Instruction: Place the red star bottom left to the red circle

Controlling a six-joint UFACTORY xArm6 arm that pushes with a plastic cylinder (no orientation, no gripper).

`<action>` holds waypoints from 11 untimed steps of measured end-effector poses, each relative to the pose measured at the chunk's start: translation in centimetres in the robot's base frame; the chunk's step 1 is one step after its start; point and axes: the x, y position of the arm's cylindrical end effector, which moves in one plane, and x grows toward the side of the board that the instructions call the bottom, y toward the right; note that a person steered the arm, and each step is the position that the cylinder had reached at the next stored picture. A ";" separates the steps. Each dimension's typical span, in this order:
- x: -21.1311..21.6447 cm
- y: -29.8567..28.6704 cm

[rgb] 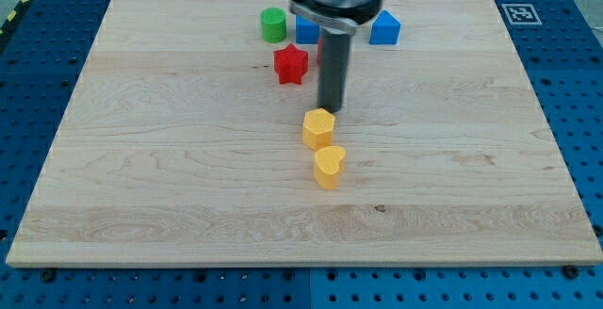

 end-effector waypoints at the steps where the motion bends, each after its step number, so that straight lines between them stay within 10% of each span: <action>1: 0.6 -1.5; 3: 5.4 -0.9; 6: -6.5 -12.5; 11: -9.9 2.4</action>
